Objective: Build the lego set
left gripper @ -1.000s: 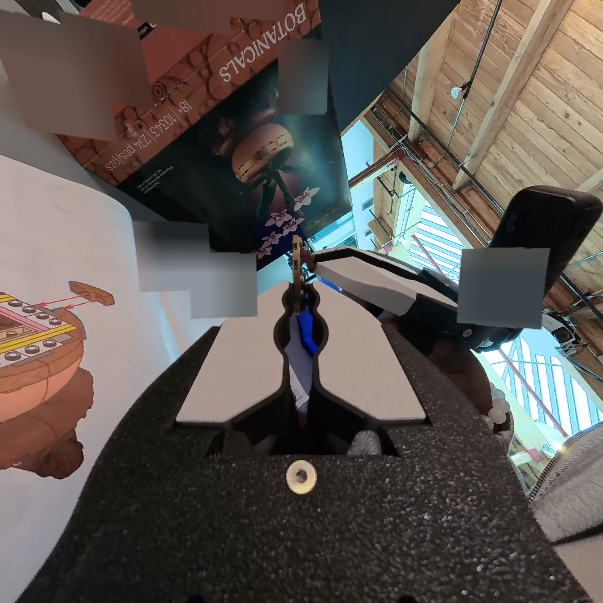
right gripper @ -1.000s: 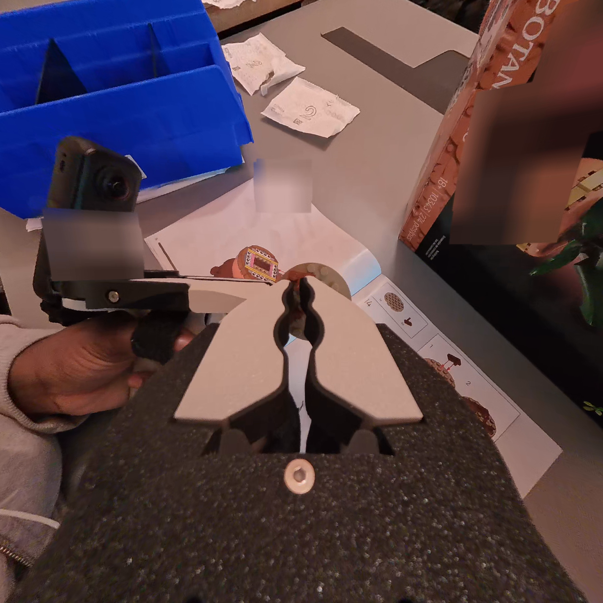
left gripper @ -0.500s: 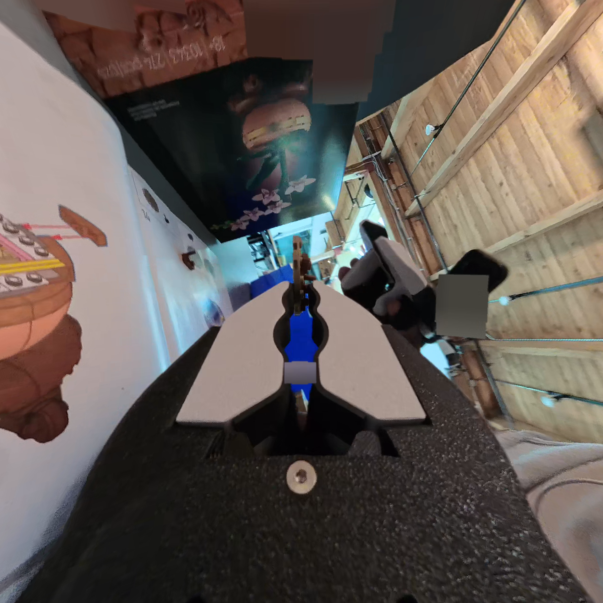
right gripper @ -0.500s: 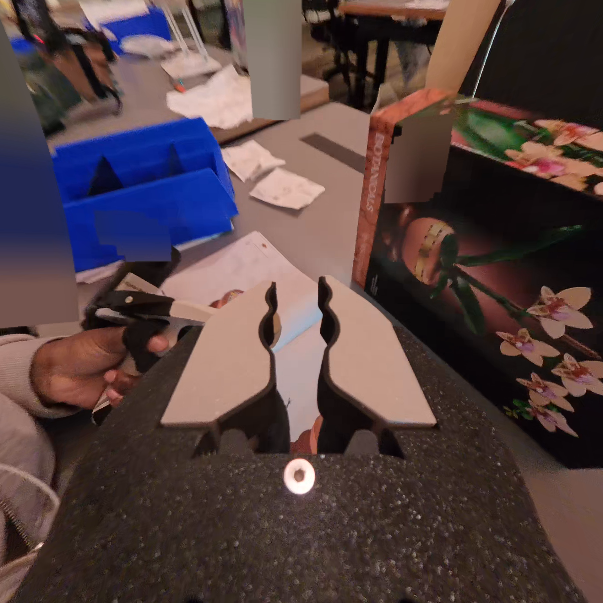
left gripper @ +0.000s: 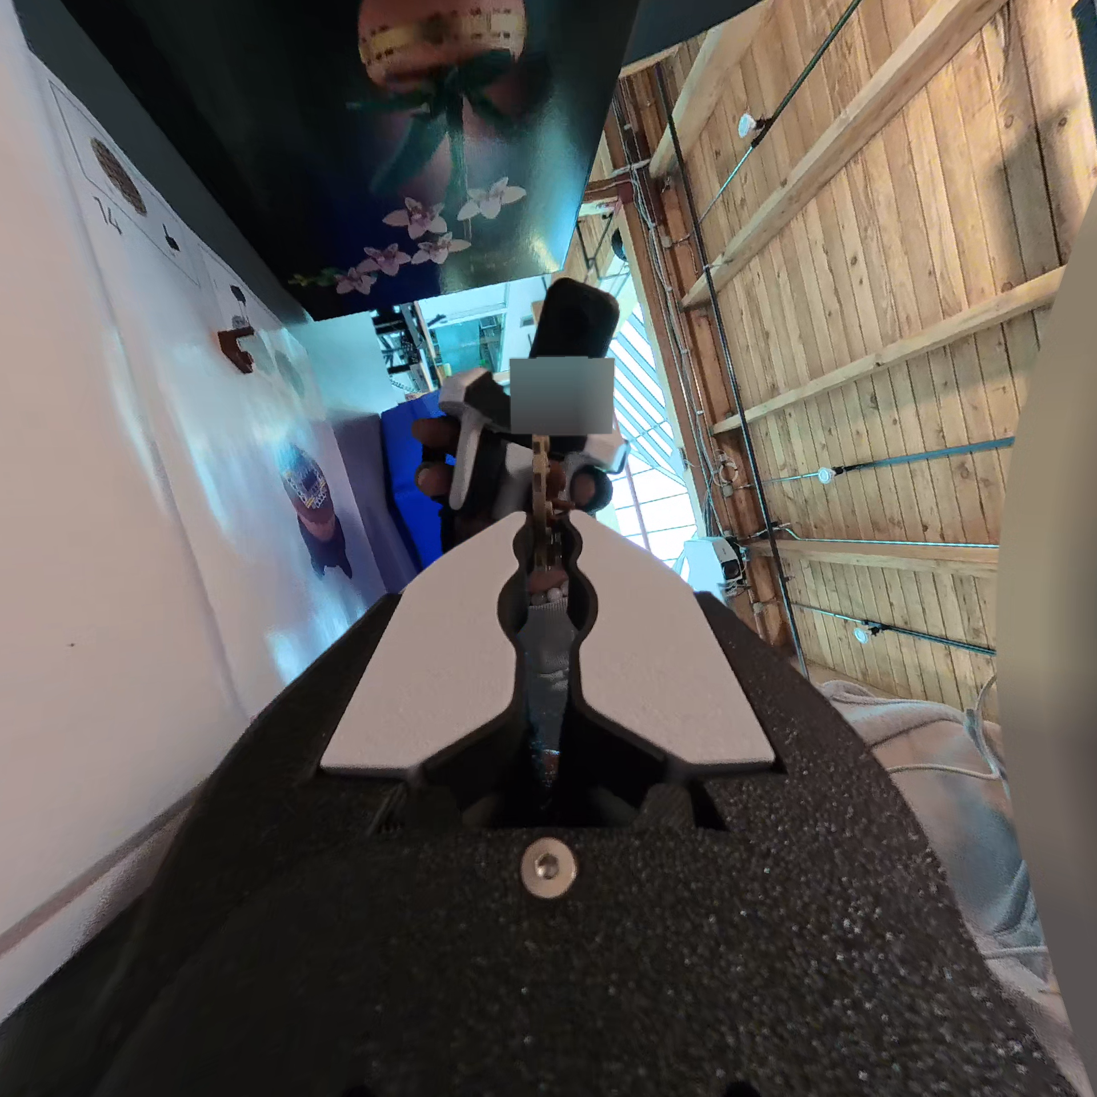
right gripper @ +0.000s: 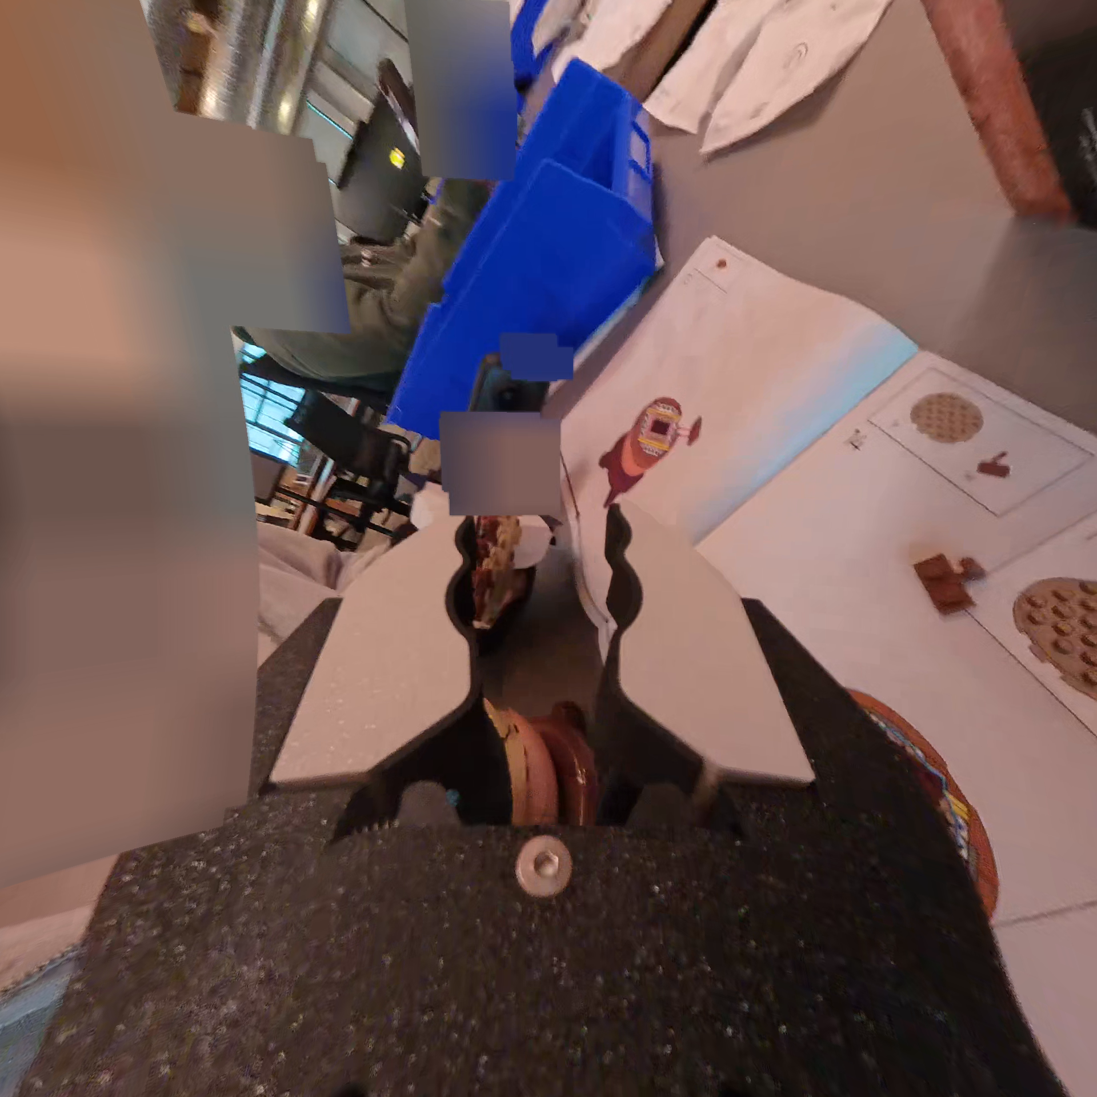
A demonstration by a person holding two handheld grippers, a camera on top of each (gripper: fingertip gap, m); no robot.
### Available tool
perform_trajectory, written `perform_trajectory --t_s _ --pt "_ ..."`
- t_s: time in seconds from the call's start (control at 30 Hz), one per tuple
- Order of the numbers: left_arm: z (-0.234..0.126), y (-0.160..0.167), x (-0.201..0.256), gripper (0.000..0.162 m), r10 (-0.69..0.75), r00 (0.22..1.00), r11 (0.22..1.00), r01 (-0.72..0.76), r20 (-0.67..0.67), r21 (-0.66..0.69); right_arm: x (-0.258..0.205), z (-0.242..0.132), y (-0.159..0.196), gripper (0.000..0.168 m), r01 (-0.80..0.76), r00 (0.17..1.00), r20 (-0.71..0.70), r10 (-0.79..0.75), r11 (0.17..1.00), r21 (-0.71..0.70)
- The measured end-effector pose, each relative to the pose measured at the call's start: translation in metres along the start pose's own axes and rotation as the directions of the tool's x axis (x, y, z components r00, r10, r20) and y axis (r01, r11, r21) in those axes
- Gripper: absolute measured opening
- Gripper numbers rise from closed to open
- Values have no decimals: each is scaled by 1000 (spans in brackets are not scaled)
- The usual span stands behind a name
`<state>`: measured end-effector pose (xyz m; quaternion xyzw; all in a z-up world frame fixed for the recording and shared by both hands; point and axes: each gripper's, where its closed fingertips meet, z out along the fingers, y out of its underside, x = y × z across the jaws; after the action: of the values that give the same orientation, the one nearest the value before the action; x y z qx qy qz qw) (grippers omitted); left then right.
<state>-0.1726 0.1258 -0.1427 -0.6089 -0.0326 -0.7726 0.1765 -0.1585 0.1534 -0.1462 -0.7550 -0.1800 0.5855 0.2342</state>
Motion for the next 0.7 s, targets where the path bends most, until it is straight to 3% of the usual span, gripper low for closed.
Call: perform_trajectory --t_s 0.2,0.5,0.7 --pt "4 9 -1 7 52 998 997 -51 17 -53 -4 3 18 43 -37 999 19 37 999 -32" --pt "8 17 -5 6 210 975 973 -201 77 -118 -12 -2 19 14 -24 997 74 21 999 29" --pt "9 19 -6 7 214 974 970 -204 74 -131 -13 -4 21 12 -14 997 78 11 999 32"
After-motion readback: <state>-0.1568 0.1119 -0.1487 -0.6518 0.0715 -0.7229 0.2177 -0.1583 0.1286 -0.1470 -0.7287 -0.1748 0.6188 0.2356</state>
